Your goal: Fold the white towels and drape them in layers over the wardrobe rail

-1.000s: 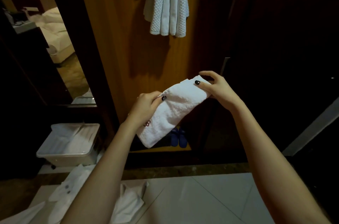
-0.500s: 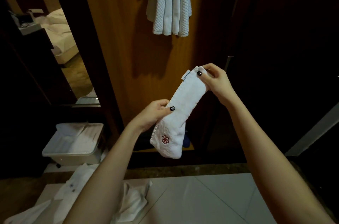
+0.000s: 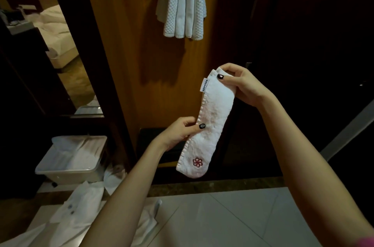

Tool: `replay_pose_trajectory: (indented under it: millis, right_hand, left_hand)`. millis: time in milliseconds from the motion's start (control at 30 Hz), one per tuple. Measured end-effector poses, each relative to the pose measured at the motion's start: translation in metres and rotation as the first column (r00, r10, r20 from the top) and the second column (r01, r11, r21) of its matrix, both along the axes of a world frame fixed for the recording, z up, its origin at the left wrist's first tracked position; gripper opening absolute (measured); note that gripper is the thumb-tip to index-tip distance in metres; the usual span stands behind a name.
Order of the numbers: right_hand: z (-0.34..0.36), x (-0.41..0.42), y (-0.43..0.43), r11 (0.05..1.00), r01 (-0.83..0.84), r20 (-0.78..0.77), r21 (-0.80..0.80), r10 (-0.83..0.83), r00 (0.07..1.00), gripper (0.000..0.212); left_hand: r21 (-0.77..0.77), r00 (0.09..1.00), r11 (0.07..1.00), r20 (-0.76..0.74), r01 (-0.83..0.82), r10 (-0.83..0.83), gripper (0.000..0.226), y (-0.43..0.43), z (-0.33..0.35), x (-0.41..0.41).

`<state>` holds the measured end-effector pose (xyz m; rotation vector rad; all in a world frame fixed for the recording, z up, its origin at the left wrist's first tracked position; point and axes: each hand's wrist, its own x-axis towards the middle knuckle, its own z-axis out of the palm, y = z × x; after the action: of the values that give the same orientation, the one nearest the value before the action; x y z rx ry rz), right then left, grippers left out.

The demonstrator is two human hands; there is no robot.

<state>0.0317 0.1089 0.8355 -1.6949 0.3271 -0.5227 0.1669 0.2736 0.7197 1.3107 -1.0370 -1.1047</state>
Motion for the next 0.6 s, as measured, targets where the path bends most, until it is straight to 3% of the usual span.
replay_pose_trajectory:
  millis: [100,233,367,500,600]
  right_hand:
    - [-0.002,-0.003,-0.011,0.985,0.114,-0.052,-0.126,-0.121,0.991,0.008]
    - [-0.014,-0.006,-0.016,0.95,0.246,-0.038,-0.192,-0.258,0.965,0.01]
    - [-0.018,-0.01,-0.022,0.922,0.355,0.044,-0.157,-0.353,0.935,0.015]
    - [-0.017,-0.012,-0.027,0.923,0.363,0.07,-0.127,-0.357,0.931,0.015]
    - [-0.016,-0.012,-0.03,0.91,0.403,0.104,-0.096,-0.394,0.913,0.012]
  left_hand:
    - [-0.038,0.995,0.997,0.079,-0.061,0.064,0.018,-0.005,-0.005,0.002]
    - [-0.041,0.957,0.989,0.248,-0.145,0.15,0.006,-0.012,-0.012,0.012]
    - [-0.054,0.918,0.99,0.369,-0.133,0.143,0.006,-0.013,-0.025,0.016]
    - [-0.017,0.897,0.994,0.431,-0.104,0.101,0.034,-0.014,-0.03,0.015]
    - [0.029,0.877,0.994,0.474,-0.106,0.079,0.026,-0.014,-0.036,0.019]
